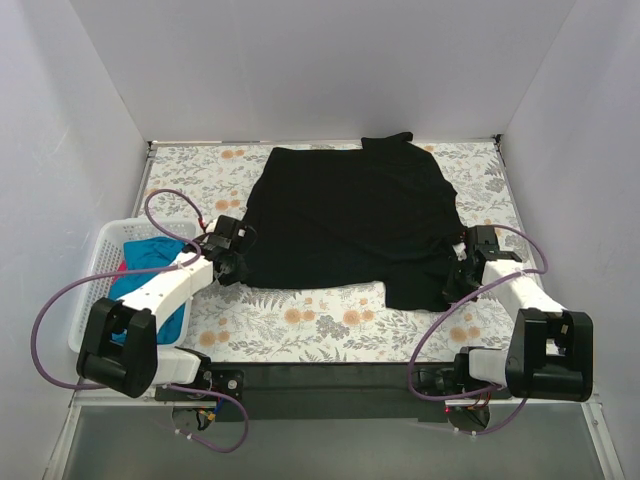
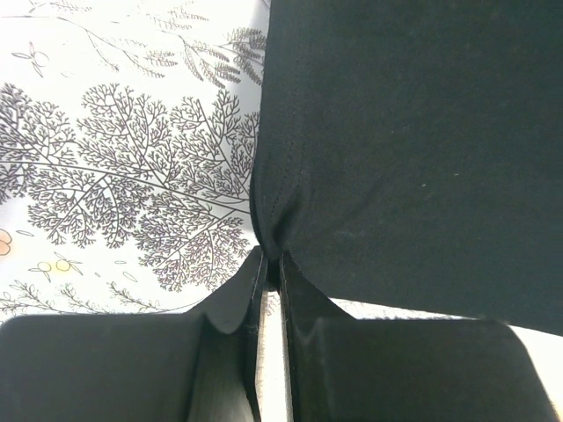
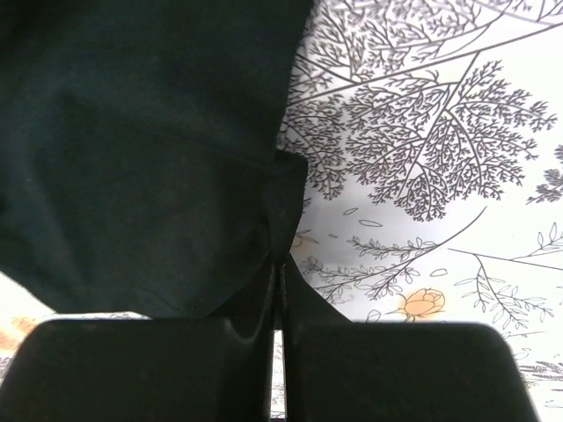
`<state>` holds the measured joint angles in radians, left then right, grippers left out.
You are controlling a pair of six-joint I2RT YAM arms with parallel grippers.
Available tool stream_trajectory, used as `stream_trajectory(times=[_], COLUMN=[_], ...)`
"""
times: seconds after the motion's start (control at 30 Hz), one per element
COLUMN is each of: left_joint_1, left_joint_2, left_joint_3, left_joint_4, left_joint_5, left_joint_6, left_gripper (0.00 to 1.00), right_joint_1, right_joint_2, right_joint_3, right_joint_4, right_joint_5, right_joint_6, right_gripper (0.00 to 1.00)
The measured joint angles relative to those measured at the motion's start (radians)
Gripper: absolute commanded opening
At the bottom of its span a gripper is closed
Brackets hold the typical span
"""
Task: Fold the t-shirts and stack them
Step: Flatten the tshirt out
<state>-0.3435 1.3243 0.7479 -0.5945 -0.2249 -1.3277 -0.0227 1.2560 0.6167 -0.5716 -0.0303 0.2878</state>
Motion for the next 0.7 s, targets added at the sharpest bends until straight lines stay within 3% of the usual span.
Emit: stream_trajectory(times=[0.17, 0.43, 0.7], left_joint_1=[0.0, -0.001, -0.006], left_joint_2=[-0.043, -0.081, -0.345], left_joint_3=[0.071, 0.586, 0.88], left_joint_4=[-0.057, -0.135, -0.07], left_joint_5=[-0.022, -0.115, -0.097], left_joint_6=[-0.017, -0.01, 0.126], left_gripper=[0.0, 0.0, 0.0], right_joint_1=[0.004, 0.005, 0.006], right_joint_2=[-0.102, -0.201, -0.369], right_joint_3=[0.124, 0.723, 1.052], right_joint_4=[-0.044, -0.008, -0.003], right_joint_5=[0.032, 0.182, 0.272], right_joint_6=[0.003, -0.014, -0.123], right_gripper=[0.01, 0.01, 0.01])
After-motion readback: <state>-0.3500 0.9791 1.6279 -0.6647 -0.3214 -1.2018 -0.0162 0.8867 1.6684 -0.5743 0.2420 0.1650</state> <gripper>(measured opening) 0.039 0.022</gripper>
